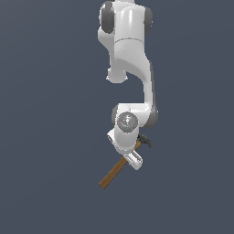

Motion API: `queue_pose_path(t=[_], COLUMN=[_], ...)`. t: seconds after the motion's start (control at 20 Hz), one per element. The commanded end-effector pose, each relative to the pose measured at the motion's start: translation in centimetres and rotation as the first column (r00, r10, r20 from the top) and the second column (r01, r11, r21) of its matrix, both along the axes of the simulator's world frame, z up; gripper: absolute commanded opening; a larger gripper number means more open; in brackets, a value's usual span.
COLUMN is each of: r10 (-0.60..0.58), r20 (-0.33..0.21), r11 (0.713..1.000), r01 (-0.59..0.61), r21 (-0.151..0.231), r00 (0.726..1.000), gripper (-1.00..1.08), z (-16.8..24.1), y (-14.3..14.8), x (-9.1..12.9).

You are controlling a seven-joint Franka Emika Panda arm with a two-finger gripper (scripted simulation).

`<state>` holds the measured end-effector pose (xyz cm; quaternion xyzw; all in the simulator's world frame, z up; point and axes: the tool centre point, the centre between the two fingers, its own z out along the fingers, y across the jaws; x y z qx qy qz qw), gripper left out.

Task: Pick up the object and move it to a goal position.

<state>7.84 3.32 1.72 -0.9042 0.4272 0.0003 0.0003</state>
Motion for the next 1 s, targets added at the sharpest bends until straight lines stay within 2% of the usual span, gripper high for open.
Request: queue_pose_path(t=[0.0, 0.6, 0.95], r10=[-0.001, 0.001, 0.000], r20=[0.000, 0.002, 0.001], r11=[1.000, 1.000, 1.000], r01=[0.001, -0.001, 0.000], r21=[-0.001, 0.001, 0.001], r00=[1.000, 1.000, 1.000], gripper=[-1.00, -1.00, -1.00], z=[-0.1, 0.1, 2.5], y=[-0.1, 0.0, -2.6], x=[0.0, 0.1, 0.0])
